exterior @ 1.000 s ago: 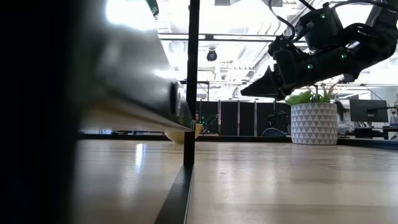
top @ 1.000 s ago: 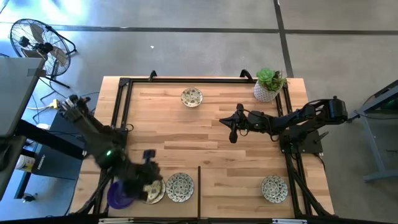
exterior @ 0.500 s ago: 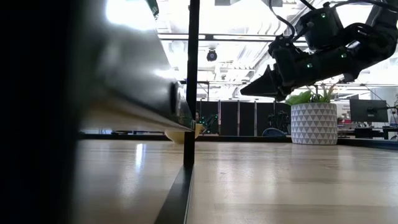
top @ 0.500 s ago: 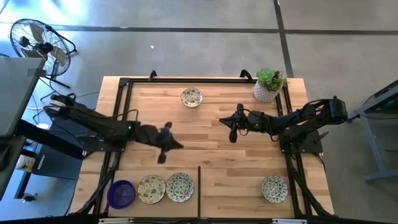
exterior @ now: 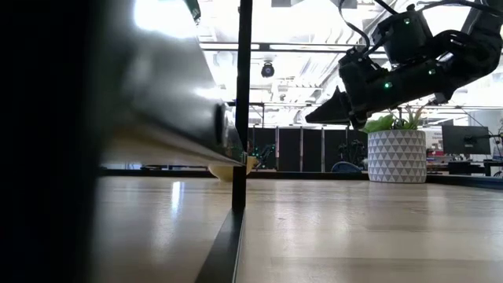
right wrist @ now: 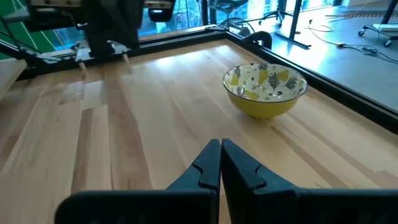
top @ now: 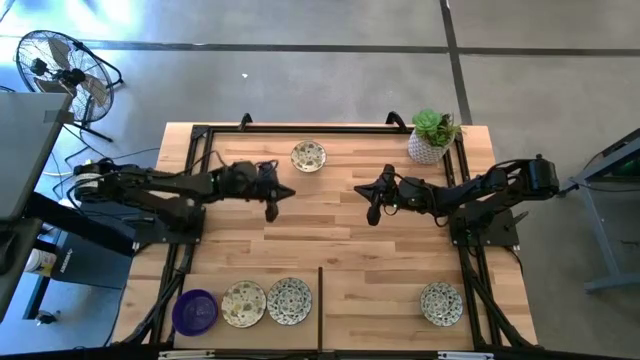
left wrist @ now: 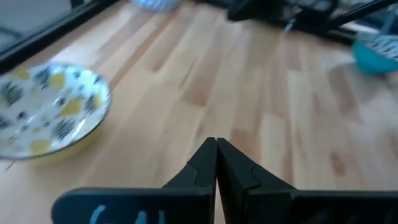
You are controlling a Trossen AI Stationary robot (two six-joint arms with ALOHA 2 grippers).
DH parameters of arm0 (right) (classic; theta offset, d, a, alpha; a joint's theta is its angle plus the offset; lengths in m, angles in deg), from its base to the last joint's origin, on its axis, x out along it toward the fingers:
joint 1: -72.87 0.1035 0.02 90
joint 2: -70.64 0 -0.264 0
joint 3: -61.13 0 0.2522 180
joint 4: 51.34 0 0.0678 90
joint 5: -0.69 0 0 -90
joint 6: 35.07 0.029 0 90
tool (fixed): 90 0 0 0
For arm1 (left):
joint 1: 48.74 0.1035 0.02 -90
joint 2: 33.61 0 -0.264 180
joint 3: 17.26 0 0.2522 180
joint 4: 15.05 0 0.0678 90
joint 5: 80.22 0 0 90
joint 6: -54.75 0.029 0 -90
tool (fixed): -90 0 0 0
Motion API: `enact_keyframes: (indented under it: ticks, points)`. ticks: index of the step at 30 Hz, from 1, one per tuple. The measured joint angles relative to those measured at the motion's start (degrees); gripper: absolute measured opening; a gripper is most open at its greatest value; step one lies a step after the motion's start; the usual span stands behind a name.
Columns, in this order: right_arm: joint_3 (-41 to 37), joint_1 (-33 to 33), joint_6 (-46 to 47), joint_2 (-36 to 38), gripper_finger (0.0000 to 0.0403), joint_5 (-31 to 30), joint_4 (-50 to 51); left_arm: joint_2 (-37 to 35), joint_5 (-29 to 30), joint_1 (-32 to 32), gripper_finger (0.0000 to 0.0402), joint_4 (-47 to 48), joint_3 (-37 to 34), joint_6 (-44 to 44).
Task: Pick & Place Mini bowls
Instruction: Stack the yellow patterned bowl on top of the other stacked yellow patterned bowls on the shelf
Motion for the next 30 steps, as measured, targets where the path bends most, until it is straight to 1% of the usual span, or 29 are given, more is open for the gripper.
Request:
enact_keyframes:
  ticks: [4,7,10,13,17,19,22,25,28,30]
  points:
    - [0.00,0.02,-0.02,0.00,0.0001,0.03,0.31,1.23,-2.57,4.88,0.0004,7.84,3.90,-0.23]
    - [0.00,0.02,-0.04,0.00,0.0002,0.21,0.48,4.10,-2.05,6.72,0.0022,12.64,8.05,2.32]
    - [0.00,0.02,-0.40,0.00,0.0001,0.73,1.12,8.71,-1.93,7.27,0.0055,16.90,12.48,7.00]
    - [0.00,0.02,-1.11,0.00,0.0001,1.62,1.83,12.69,-1.50,7.19,0.0097,21.63,18.29,10.87]
    - [0.00,0.02,-1.46,0.00,0.0001,2.16,3.22,17.81,2.24,7.14,0.0148,29.23,26.17,18.13]
    - [0.00,0.02,-2.01,0.00,0.0001,2.15,3.75,20.42,3.77,7.21,0.0167,31.46,29.50,20.76]
    - [0.00,0.15,-2.19,0.00,0.0002,2.92,3.88,23.23,4.32,8.04,0.0187,34.72,32.83,24.15]
    - [0.00,0.15,-2.58,0.00,0.0001,4.24,3.78,26.47,4.06,8.83,0.0199,36.78,35.50,24.89]
    - [0.00,0.22,-2.60,0.00,0.0001,4.54,3.72,29.15,7.13,9.15,0.0208,38.00,36.83,26.22]
    - [0.00,0.22,-2.60,0.00,0.0002,4.58,3.72,30.12,6.68,9.42,0.0213,37.25,37.96,26.91]
